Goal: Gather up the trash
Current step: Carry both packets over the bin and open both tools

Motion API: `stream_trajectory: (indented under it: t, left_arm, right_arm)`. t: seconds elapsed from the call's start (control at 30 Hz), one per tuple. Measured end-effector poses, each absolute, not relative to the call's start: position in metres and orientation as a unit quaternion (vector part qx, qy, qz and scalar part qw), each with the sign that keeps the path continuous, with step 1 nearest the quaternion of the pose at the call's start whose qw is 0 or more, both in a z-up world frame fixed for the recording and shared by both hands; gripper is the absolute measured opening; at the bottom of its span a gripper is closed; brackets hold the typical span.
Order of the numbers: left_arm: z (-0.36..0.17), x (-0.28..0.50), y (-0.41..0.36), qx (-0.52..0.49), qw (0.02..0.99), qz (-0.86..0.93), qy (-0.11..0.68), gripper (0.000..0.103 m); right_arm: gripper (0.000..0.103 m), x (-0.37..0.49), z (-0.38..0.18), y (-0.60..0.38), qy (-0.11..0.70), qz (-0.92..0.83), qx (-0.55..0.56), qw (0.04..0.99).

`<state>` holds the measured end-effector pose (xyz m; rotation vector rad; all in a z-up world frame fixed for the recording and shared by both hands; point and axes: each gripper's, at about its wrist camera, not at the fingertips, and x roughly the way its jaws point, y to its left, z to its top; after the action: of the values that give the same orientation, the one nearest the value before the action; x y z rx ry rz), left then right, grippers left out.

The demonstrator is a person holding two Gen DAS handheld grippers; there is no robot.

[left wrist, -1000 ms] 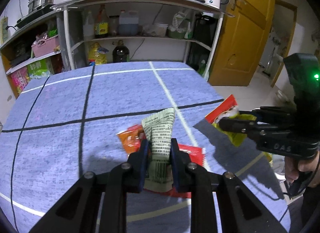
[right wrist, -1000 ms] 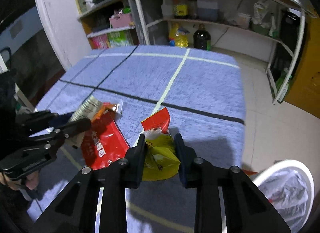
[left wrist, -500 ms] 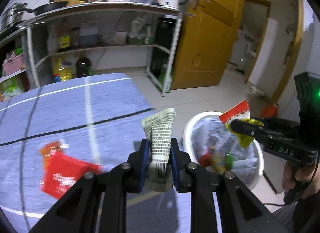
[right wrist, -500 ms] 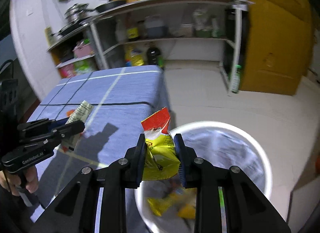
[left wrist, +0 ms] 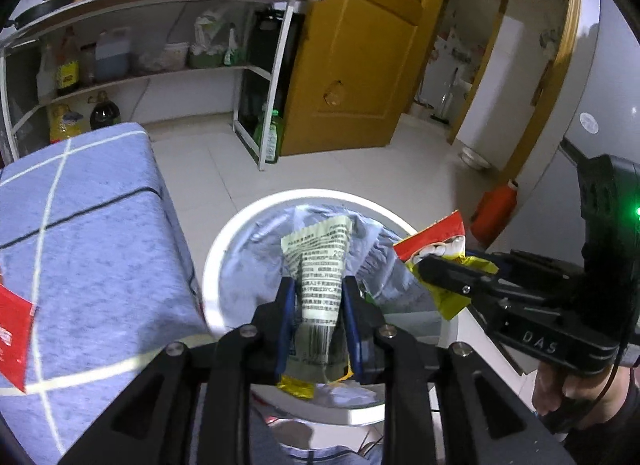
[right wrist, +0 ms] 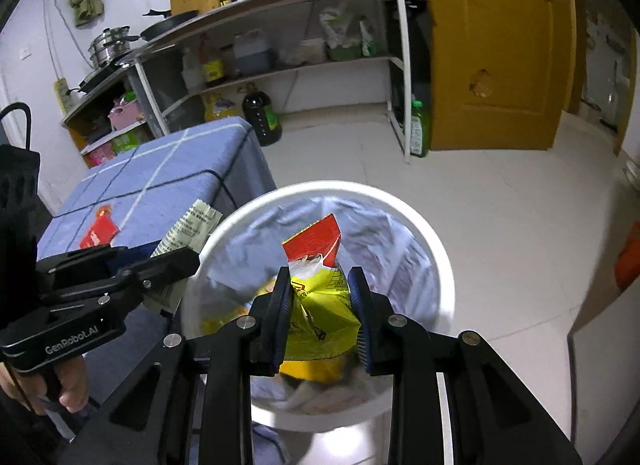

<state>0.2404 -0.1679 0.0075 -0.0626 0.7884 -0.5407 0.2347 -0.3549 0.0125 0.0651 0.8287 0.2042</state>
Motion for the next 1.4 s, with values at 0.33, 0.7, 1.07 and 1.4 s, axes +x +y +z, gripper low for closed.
stream_trajectory:
  t: [0.33, 0.7, 1.07, 1.4]
  left_arm:
    - [-0.005, 0.241, -0.185, -0.024, 0.885, -0.251, 0.390, 0.041]
    - [-0.002, 0.239, -0.181, -0.029, 0.890, -0.245, 0.383, 0.043]
    - [0.009, 0.228, -0.169, -0.032, 0.895, -0.242, 0.373, 0.043]
    - [0.022, 0.207, -0.124, -0.034, 0.909, -0.212, 0.356, 0.047]
  right_arm:
    - [0.030, 0.236, -0.010, -0.366, 0.419, 0.089, 0.016, 0.904]
    - [0.037, 0.229, -0.002, -0.372, 0.401, 0.080, 0.014, 0.913]
    - [0.037, 0.223, 0.013, -0.363, 0.388, 0.089, 0.011, 0.917]
    - [0.037, 0.215, 0.036, -0.329, 0.359, 0.134, 0.002, 0.924]
